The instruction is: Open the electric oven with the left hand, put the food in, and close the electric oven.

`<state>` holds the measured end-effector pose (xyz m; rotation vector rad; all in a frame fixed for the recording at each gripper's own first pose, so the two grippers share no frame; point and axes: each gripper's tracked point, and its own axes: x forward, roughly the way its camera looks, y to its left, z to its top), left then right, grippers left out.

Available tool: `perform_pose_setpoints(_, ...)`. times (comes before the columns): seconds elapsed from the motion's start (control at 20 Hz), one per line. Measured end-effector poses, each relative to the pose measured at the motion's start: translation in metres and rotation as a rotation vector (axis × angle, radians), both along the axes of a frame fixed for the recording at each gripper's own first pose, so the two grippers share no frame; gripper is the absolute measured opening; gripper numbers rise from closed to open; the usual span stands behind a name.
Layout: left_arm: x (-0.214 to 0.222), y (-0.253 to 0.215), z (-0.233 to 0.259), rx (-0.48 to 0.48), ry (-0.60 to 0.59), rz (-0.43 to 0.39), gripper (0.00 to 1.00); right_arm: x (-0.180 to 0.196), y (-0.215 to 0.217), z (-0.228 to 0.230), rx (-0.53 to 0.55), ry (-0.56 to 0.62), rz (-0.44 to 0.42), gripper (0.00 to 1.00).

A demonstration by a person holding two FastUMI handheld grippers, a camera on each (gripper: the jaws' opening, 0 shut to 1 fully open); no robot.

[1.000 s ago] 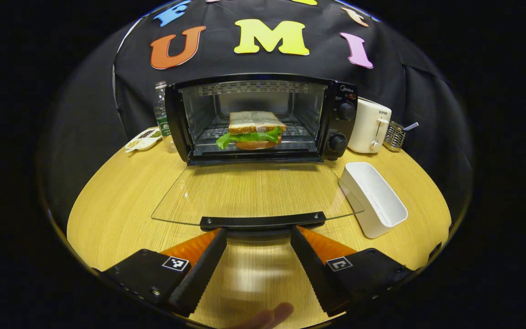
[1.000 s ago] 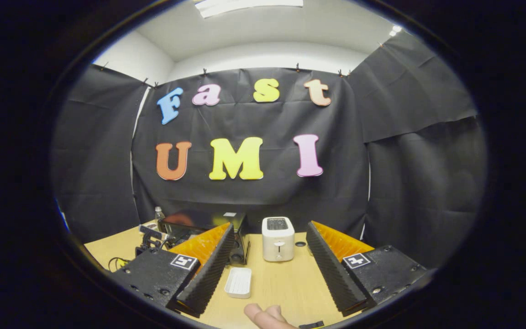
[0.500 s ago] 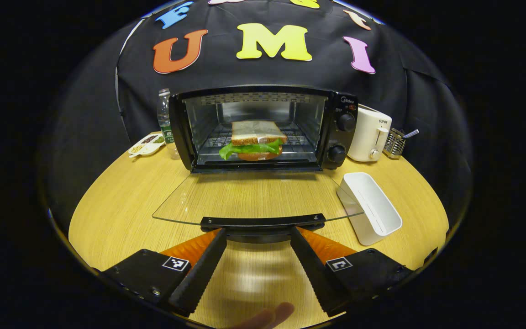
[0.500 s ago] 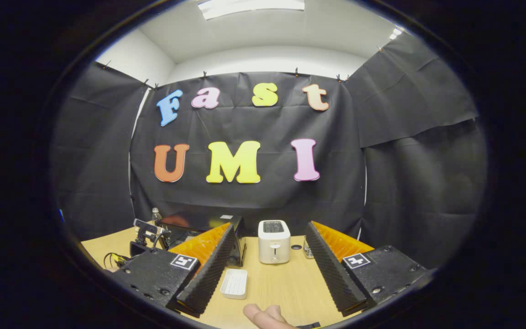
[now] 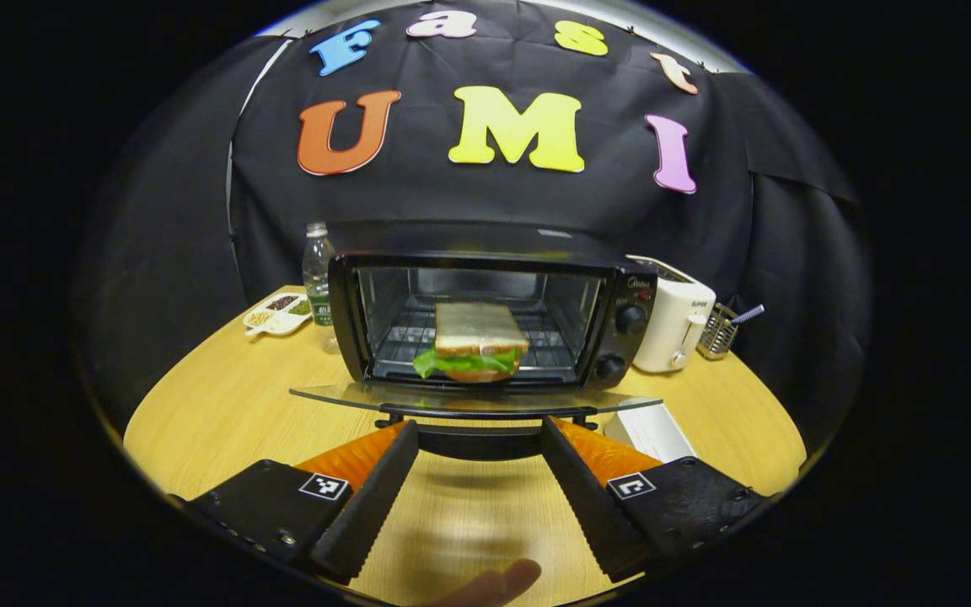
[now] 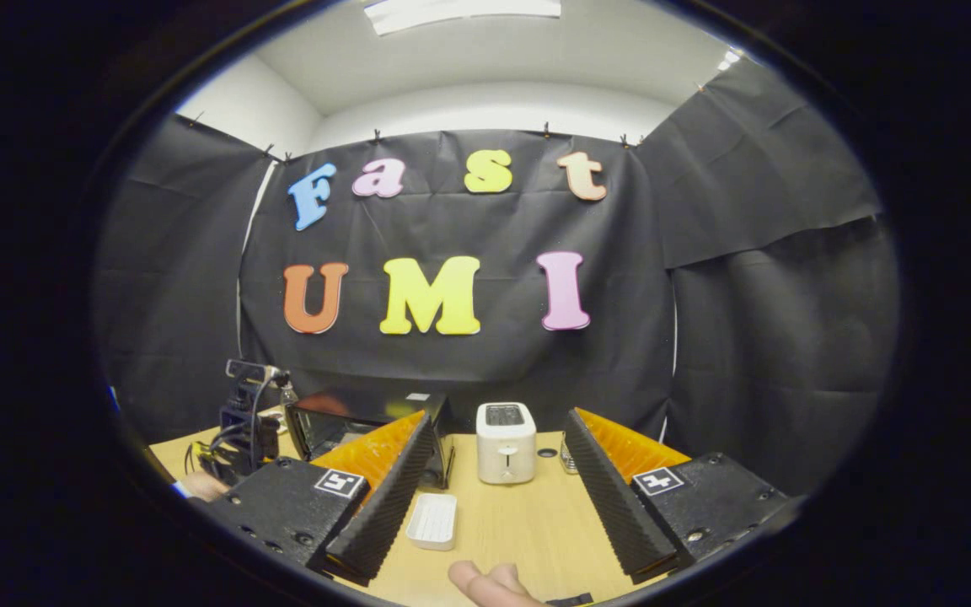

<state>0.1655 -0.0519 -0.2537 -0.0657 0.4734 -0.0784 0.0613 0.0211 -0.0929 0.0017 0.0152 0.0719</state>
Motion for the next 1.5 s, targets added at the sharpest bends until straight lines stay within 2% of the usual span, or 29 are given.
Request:
perform_pose_setpoints(0.3,0.046,0.002,0.036,-0.045,-0.086,0.0,0.99,-0.006,-0.007,-0.001,-0.008,-0.003,-0.023,1.0)
perform_pose_setpoints(0.35,0.057,0.003,0.043,-0.041,-0.108,-0.002,0.9,-0.009,-0.008,0.001,-0.006,-0.006,-0.028,1.0)
perform_pose_setpoints(0.4,0.065,0.007,0.05,-0.025,-0.124,0.005,0.99,-0.011,-0.01,0.001,-0.005,-0.007,-0.036,1.0)
perform_pose_setpoints(0.55,0.068,0.019,0.067,0.024,-0.147,0.038,0.98,-0.017,-0.014,-0.002,0.001,0.001,-0.057,1.0)
perform_pose_setpoints(0.8,0.017,0.027,0.117,0.007,-0.243,0.042,0.95,-0.032,-0.015,0.001,0.013,0.007,-0.073,1.0)
perform_pose_setpoints(1.1,-0.067,0.039,0.168,0.066,-0.354,0.047,0.95,-0.066,-0.009,0.016,0.028,-0.024,-0.072,1.0)
perform_pose_setpoints(1.35,-0.142,0.036,0.192,0.039,-0.382,0.046,0.95,-0.1,-0.003,0.034,0.036,-0.058,-0.051,1.0)
perform_pose_setpoints(1.5,-0.179,0.029,0.208,0.044,-0.425,0.033,0.95,-0.118,0.001,0.045,0.004,-0.089,-0.043,1.0)
